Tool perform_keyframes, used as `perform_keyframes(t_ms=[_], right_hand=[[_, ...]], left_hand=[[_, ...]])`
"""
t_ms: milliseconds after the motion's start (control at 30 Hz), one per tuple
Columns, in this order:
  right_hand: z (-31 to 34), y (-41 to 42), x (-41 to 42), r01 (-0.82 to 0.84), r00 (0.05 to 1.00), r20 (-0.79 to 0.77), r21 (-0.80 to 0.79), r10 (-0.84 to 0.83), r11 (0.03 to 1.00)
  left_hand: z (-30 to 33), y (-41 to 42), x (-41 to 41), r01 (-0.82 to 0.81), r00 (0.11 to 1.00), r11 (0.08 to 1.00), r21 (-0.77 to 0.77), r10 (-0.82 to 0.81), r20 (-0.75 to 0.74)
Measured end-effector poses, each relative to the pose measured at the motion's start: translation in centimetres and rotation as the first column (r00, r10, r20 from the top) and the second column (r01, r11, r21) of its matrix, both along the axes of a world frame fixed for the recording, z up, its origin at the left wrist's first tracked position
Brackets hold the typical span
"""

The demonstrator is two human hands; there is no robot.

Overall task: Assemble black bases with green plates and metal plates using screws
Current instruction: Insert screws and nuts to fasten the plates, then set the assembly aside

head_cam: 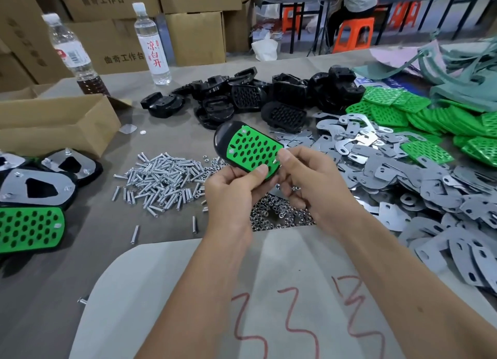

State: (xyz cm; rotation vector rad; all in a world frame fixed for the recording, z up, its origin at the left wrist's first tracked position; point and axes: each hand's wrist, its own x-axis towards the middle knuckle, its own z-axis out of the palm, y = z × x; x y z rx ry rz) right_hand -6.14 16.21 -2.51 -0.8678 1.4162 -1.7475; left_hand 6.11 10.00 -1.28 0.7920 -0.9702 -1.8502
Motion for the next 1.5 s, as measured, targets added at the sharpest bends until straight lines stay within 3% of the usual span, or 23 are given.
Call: perform_keyframes(t_ms=[100,233,467,600,833,900,1033,1167,1333,1500], right_hand=[[-0.2,-0.3,0.0,-0.034,0.999,-0.026,-0.032,0.033,0.999],[-0.6,-0.8,0.4,0.024,0.977,-0.212,0.033,-0.017,0.999],[-0.8,-0.9,1.0,0.108,0.952,-0.295,0.056,-0.087,0.993],[-0.6,-1.1,1.7,0.288,0.709,-0.668,-0.019,-0.227,0.957],[1.1,0.5,3.2,0.127,0.408,-0.91,-0.016,-0.067,0.992],[1.7,1.1,3.2,0.05,0.416,-0.909,0.047,0.022,0.998],[2.8,3.0,1.6,-0.038,0.55,-0.818,0.181,0.172,0.983],[4.6,6.4,-2.5,0.112,0.57,-0.808,0.257,0.149,0.96],[6.5,11.1,-8.0,0.367,0.429,-0.847,0.481,0.314,0.797],[7.5,14.8,-10.3,0.388,0.486,-0.77,0.614,0.414,0.687]], left_hand=[[-0.3,-0.3,0.2,-0.006,1.0,1.0,-0.008,0.006,0.009],[-0.8,-0.6,0.6,-0.012,0.999,1.0,-0.025,0.013,0.041],[-0.9,-0.9,0.5,-0.002,0.996,0.999,-0.033,0.005,0.085],[-0.2,-0.5,0.2,-0.02,0.999,1.0,-0.009,0.02,0.046],[1.4,-0.1,0.7,0.042,0.982,0.998,0.038,-0.048,0.182],[1.3,-0.2,0.7,0.008,0.975,0.999,0.033,-0.015,0.223],[1.1,-0.5,0.7,-0.046,0.971,0.996,0.081,0.025,0.237],[1.3,0.1,-0.3,0.025,0.965,0.998,0.054,-0.038,0.258],[2.3,1.8,-2.9,0.082,0.967,0.995,0.049,-0.092,0.237],[2.3,4.1,-6.3,0.222,0.949,0.974,0.049,-0.227,0.218]])
